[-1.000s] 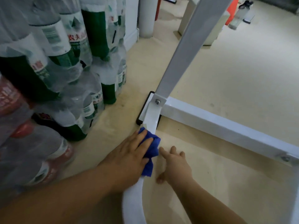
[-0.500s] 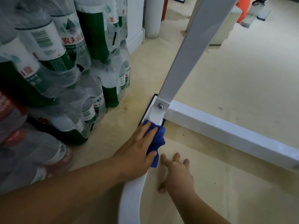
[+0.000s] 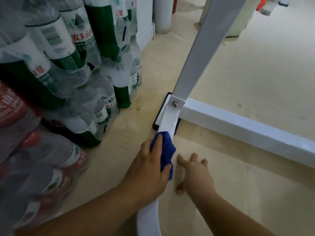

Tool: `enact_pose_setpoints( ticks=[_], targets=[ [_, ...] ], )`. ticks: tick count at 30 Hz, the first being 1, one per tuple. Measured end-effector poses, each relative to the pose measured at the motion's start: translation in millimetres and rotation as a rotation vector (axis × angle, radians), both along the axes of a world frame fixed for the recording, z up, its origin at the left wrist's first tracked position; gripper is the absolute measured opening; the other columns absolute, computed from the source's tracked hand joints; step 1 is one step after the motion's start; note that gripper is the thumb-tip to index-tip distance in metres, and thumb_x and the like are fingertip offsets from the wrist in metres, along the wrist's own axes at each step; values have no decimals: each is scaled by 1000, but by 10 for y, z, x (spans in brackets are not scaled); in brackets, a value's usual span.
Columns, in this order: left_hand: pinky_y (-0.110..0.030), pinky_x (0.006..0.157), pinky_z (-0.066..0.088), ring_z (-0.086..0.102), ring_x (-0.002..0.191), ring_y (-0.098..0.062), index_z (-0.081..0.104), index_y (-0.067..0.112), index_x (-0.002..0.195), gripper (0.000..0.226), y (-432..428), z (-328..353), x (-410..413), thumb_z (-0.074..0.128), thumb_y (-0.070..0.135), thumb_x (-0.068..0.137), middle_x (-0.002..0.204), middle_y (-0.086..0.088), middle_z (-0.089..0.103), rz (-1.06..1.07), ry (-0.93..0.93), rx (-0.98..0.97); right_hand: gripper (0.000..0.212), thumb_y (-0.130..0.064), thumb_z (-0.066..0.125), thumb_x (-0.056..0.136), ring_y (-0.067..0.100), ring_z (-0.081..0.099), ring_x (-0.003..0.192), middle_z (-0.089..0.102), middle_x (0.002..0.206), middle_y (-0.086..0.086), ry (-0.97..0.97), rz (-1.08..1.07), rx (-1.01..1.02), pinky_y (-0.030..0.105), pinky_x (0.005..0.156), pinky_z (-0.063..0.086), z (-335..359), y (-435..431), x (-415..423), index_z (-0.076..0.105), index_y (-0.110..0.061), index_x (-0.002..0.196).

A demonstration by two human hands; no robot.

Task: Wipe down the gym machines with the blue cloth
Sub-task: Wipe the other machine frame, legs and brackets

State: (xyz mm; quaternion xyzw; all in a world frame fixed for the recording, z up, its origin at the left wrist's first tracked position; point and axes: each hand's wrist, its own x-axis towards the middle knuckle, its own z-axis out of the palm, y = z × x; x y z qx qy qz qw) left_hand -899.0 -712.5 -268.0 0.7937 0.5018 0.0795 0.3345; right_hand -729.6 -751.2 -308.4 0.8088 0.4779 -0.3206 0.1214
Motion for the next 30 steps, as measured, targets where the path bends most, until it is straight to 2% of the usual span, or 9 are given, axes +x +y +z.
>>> enact_pose_setpoints(
  ticks=[4,10,13,18,20,22,25,28,30],
  targets=[
    [-40,116,30,38,132,-29,-3,20,161,89,393,-13,241,51,50,98,147,-13,34,-33,164,124,119,-23,89,69,45,7,151,5,167,8,-5,15,16,59,109,44,-8,-21,-1,13,-48,157],
    [-46,107,45,52,125,-38,2,26,162,85,890,-22,539,56,43,98,148,-15,30,-5,17,-48,121,-22,89,69,45,-1,154,-1,170,6,-4,18,1,60,111,42,-2,-12,4,11,-48,158],
    [-44,107,45,51,128,-31,-1,30,161,85,558,8,280,56,42,99,152,-10,26,16,-40,-100,121,-21,89,71,45,-4,155,-3,171,6,5,11,-5,62,113,39,14,-11,2,10,-48,159],
    [-27,114,37,39,139,-7,-9,38,160,88,-78,32,-203,55,45,100,158,12,21,22,-90,-204,122,-23,88,74,47,-9,154,-9,171,8,10,25,-54,66,116,35,3,39,10,4,-47,160],
    [-27,120,27,31,145,-4,-3,35,161,85,95,-64,-142,56,44,100,158,17,23,83,-191,-257,121,-25,88,75,48,-7,154,-8,171,9,-2,26,-46,66,115,35,0,52,8,5,-47,160],
    [-24,117,25,34,145,-7,9,29,161,76,377,-131,28,57,38,102,158,11,33,147,-297,-298,121,-27,89,73,48,-3,154,-3,170,10,-28,44,-39,64,112,40,8,58,4,7,-47,159],
    [-21,106,28,40,135,-7,15,29,160,72,605,-168,231,57,31,103,152,7,39,169,-356,-278,122,-28,90,73,48,-1,154,-3,170,10,-33,49,-50,63,112,41,4,48,-1,6,-48,160],
    [-27,108,35,48,129,-7,22,33,157,66,457,-154,89,58,37,102,143,13,48,184,-409,-343,122,-29,89,75,47,-4,155,-6,171,9,-29,49,-52,65,113,38,-3,42,-11,4,-49,160],
    [-29,110,37,51,123,-1,28,37,151,58,198,-180,-143,57,43,101,138,17,51,197,-392,-388,122,-27,90,75,48,-5,155,-7,171,10,-29,43,-43,66,114,37,7,31,-16,5,-48,160]
  ],
)
